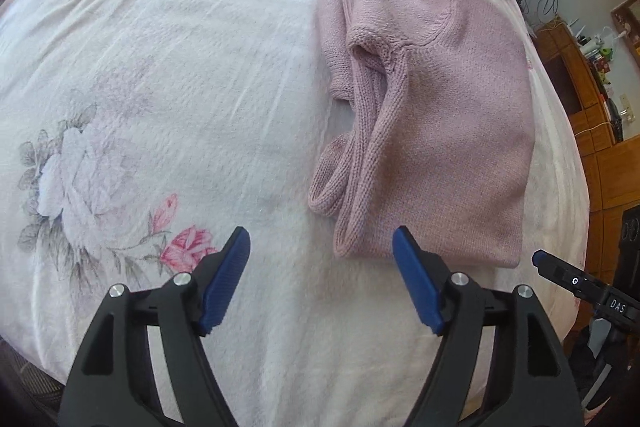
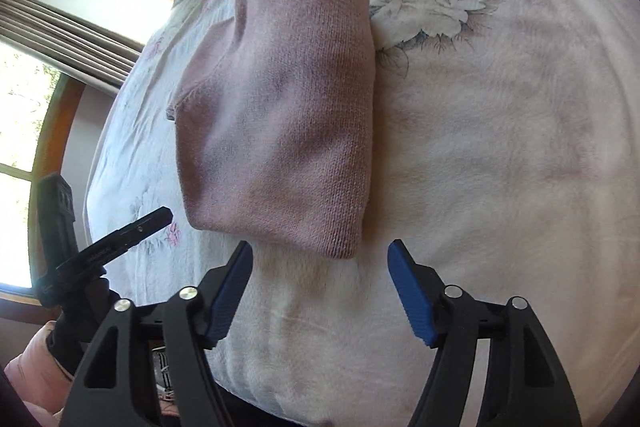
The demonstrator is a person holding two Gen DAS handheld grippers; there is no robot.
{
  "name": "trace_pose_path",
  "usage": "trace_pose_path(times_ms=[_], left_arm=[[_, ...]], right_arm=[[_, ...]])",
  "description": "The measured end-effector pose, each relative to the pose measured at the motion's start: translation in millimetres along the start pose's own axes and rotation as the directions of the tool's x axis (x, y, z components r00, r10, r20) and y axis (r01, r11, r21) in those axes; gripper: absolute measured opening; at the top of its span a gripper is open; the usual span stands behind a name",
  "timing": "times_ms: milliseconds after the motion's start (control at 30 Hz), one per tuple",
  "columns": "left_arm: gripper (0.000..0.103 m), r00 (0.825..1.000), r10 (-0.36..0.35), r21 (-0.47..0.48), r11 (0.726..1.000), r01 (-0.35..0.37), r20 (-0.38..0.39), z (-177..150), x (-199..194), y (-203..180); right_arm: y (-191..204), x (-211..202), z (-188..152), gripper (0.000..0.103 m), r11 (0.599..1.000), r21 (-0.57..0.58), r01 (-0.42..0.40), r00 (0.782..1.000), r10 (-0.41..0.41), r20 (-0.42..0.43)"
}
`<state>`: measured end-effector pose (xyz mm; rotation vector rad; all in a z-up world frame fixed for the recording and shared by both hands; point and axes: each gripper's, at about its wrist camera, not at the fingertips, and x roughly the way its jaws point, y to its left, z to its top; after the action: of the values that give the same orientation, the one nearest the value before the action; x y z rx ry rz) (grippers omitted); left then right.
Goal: Fold small clothes
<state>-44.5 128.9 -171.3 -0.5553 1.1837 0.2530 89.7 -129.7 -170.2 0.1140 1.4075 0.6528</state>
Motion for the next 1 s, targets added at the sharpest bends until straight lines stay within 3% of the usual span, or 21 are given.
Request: trace_pose_path(times_ms=[500,800,1000], left_arm=[[0.083,0.997,0.064,0.066,0.996,-0.066,0.030,-27.3,-68.9,-20.5],[0.084,0.995,0.083,0.080,0.993,-0.087,0.050,-42.9,-94.3,-23.9],[0.085,0.993,0.086,0.102,0.990,-0.094,0.078,-52.5,-116.1,-27.3]], right_arm=[[34.9,-47.5,-43.3,0.085,0.984,-0.036,0.173,0.983,-0.170,0.075],[57.4,-74.5,-56.1,0.092,0.976,-0.052,0.209,0.972,-0.202,0.120],[83.9,-99.2,-64.0,0.099,0.952,-0.093,0.293,0.943,-0.271,0.194]])
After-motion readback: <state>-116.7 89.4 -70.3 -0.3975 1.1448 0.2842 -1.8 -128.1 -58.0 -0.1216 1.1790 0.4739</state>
